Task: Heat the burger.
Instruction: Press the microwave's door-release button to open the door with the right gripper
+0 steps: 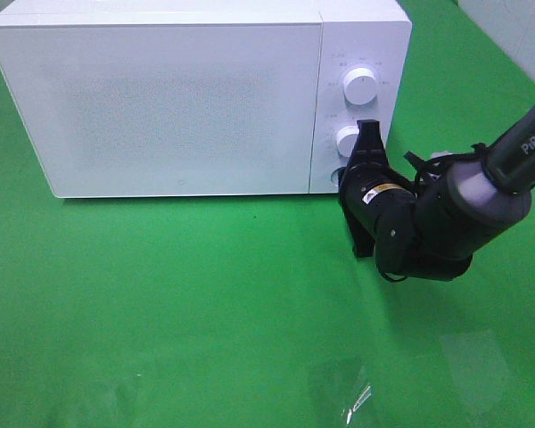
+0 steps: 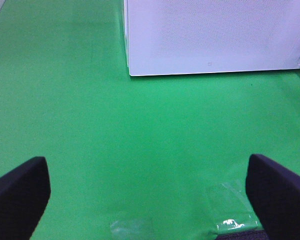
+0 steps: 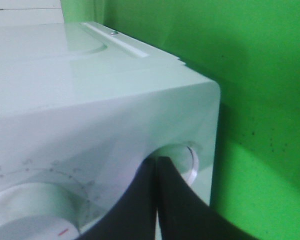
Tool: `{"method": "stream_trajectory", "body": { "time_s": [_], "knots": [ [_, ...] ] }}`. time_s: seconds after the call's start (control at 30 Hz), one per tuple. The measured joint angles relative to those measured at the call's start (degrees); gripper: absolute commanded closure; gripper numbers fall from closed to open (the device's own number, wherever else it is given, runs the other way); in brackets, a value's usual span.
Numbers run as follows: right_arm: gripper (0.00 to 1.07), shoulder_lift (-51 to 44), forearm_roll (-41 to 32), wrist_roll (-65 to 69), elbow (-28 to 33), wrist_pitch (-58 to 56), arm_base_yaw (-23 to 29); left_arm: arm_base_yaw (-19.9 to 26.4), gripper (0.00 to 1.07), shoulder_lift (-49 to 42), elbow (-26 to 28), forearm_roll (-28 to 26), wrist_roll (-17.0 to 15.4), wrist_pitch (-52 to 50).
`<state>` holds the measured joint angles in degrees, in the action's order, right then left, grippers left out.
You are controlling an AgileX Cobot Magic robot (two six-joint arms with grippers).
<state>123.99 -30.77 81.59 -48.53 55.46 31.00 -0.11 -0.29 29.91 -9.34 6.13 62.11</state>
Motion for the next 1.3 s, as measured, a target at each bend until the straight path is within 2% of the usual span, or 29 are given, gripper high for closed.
{"method": "stream_trajectory", "body": {
  "time_s": [0.7,1.3],
  "knots": [
    [1.07,3.9,-5.7,-2.2,-4.4,2.6,1.5,0.0,0.08,0.0,0.0,0.0,0.0,0.0],
    [1.07,4.0,-6.6,-3.0,-4.6,2.6,1.8,0.0,0.08,0.0,0.0,0.0,0.0,0.0]
  ]
}}
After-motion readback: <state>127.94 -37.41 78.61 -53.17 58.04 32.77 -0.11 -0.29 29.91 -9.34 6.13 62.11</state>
